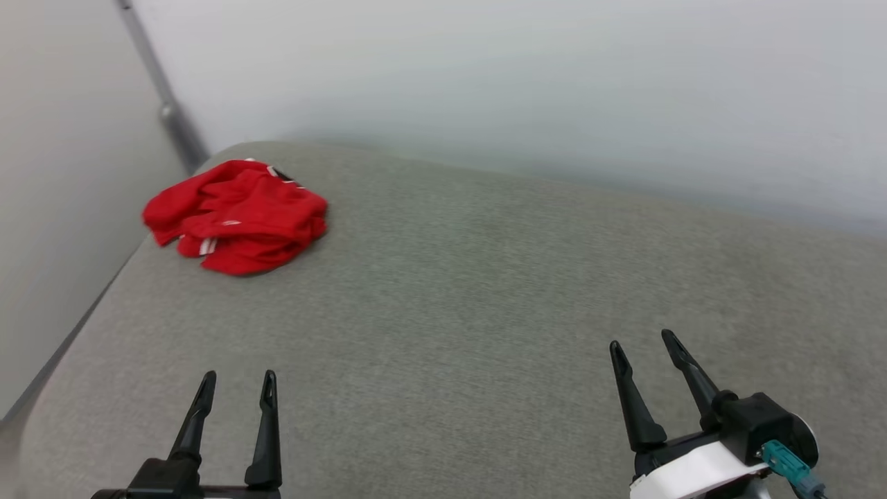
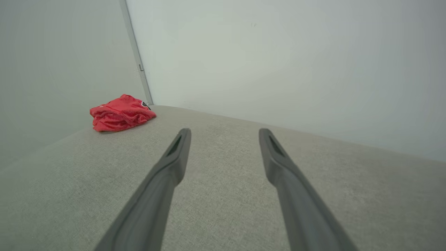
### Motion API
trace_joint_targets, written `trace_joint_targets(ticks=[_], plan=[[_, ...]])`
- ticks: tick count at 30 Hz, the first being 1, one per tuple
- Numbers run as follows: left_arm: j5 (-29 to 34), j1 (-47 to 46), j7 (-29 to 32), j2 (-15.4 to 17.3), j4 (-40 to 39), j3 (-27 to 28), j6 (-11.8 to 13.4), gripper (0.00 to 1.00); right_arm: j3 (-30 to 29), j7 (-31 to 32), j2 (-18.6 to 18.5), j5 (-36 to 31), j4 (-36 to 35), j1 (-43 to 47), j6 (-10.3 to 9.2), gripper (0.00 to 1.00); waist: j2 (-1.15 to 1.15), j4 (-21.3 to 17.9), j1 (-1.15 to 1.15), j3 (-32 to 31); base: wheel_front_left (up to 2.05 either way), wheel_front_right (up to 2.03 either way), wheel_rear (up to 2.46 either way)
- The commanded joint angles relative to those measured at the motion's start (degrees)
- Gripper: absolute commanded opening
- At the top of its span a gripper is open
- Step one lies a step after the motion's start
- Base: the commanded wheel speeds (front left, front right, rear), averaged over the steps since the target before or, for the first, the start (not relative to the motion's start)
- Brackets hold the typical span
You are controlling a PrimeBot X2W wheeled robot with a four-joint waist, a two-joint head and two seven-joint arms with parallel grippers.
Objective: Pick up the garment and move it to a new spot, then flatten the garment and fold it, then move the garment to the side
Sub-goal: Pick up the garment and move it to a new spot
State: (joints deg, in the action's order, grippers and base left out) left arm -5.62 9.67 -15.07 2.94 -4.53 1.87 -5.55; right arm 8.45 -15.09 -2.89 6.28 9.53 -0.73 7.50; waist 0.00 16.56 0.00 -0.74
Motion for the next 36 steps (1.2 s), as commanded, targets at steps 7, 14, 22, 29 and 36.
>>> trace_joint_targets(ticks=[7,14,22,29,36], plan=[[0.91,1.66,-0.16,-0.08,-0.11,0.62,-0.86,1.0,1.46,-0.12,0.03,1.38,0.4,1.15,-0.02,1.0,0.0,6.97,0.0,-1.38,0.0,0.0,0.0],[0.7,2.07,-0.16,-0.09,-0.58,1.12,-1.33,1.0,2.67,-0.12,0.02,2.11,0.88,0.5,-0.02,1.0,0.0,9.08,0.0,-1.45,0.0,0.0,0.0],[0.03,2.07,-0.16,-0.07,-0.19,1.58,-1.47,1.0,3.22,-0.12,0.02,2.25,1.21,-0.27,-0.02,1.0,0.0,9.26,0.0,-1.43,0.0,0.0,0.0],[-1.84,0.74,-0.16,-0.07,1.58,1.93,-1.75,1.0,2.1,-0.12,0.02,0.96,0.45,-0.08,-0.02,1.0,0.0,8.38,0.0,0.36,0.0,0.0,0.0],[-4.05,-6.61,-0.16,3.45,3.65,-0.49,-1.9,1.0,0.16,-0.12,0.01,-3.07,-1.72,-2.96,-0.02,1.0,0.0,4.79,0.0,8.46,0.0,0.0,0.0]])
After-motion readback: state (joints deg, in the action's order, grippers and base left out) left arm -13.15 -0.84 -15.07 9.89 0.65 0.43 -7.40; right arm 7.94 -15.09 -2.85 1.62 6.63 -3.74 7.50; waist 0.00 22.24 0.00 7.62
